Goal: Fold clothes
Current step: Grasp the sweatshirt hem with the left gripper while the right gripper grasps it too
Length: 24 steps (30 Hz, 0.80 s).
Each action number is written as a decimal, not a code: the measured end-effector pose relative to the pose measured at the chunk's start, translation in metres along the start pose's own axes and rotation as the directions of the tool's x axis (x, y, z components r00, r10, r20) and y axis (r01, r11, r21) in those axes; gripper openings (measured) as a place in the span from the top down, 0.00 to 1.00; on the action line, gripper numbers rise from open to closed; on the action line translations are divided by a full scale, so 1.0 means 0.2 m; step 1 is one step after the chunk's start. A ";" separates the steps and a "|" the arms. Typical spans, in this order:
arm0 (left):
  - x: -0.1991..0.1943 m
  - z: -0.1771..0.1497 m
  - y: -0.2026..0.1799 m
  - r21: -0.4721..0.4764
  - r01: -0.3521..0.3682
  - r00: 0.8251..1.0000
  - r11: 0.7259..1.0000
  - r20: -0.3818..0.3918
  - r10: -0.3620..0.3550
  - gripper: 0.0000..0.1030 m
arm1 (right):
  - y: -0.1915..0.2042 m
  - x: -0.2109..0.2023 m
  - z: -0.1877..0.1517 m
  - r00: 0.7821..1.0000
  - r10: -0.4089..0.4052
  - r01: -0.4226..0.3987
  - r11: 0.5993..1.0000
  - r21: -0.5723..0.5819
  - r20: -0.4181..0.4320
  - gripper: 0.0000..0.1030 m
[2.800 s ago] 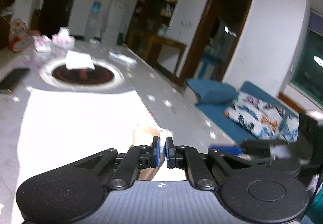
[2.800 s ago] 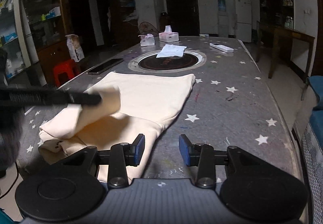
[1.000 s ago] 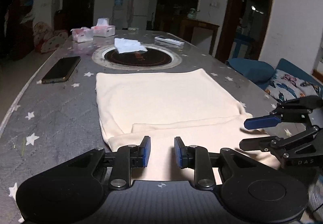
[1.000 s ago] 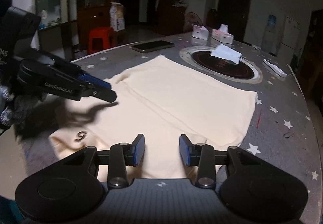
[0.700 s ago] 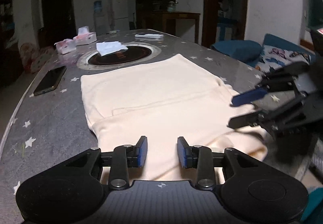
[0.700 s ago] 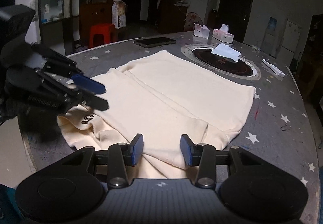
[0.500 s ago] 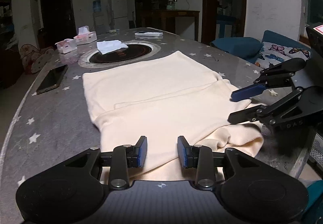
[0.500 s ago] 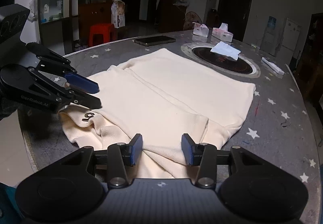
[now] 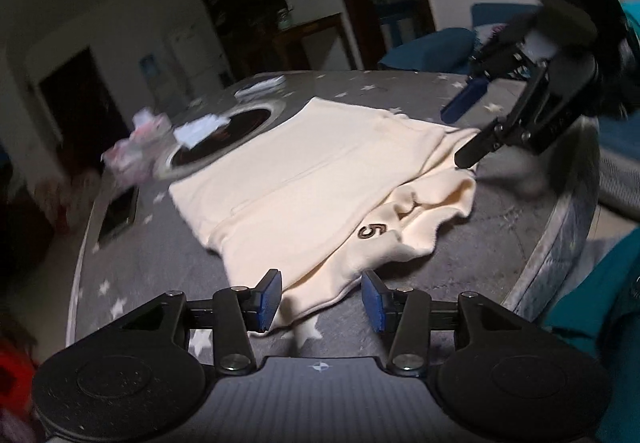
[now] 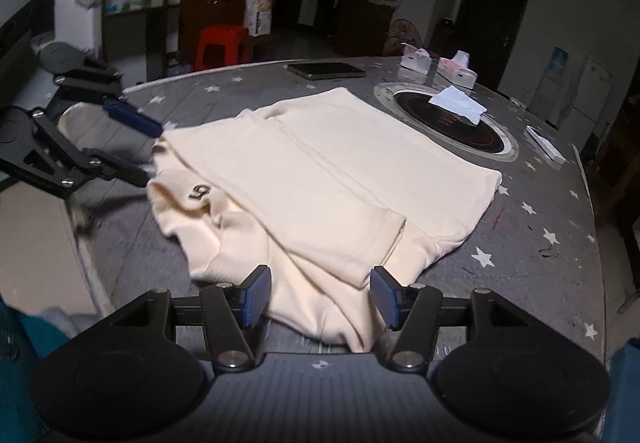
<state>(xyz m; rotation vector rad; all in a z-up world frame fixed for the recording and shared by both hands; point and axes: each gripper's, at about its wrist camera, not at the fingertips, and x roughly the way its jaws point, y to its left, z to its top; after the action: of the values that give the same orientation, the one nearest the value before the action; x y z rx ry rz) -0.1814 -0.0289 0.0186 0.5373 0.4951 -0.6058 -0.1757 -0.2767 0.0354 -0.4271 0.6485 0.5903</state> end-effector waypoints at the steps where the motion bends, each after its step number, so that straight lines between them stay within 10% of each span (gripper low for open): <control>1: 0.01 0.00 -0.01 0.011 0.002 1.000 1.000 0.008 -0.002 0.54 | 0.01 0.00 0.00 1.000 0.000 0.000 1.000 -0.011 -0.004 0.45; 7: 0.05 0.00 -0.05 0.075 0.012 0.999 0.997 0.052 -0.016 0.57 | 0.06 -0.03 -0.03 1.000 0.017 -0.020 0.995 -0.097 -0.025 0.41; 12: 0.08 0.01 -0.07 0.110 0.020 0.996 0.994 0.089 -0.030 0.86 | 0.10 -0.02 -0.04 0.999 0.029 -0.031 0.989 -0.144 -0.018 0.34; 24: 0.13 0.14 0.18 -0.178 0.082 0.990 0.981 0.127 -0.059 0.91 | 0.13 0.08 0.02 0.998 0.034 -0.025 0.982 -0.185 0.045 0.39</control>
<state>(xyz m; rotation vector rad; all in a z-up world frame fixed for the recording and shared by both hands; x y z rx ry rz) -0.1321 -0.0312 0.0364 0.3074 0.4511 -0.6495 -0.1801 -0.2490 0.0222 -0.5758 0.5566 0.6900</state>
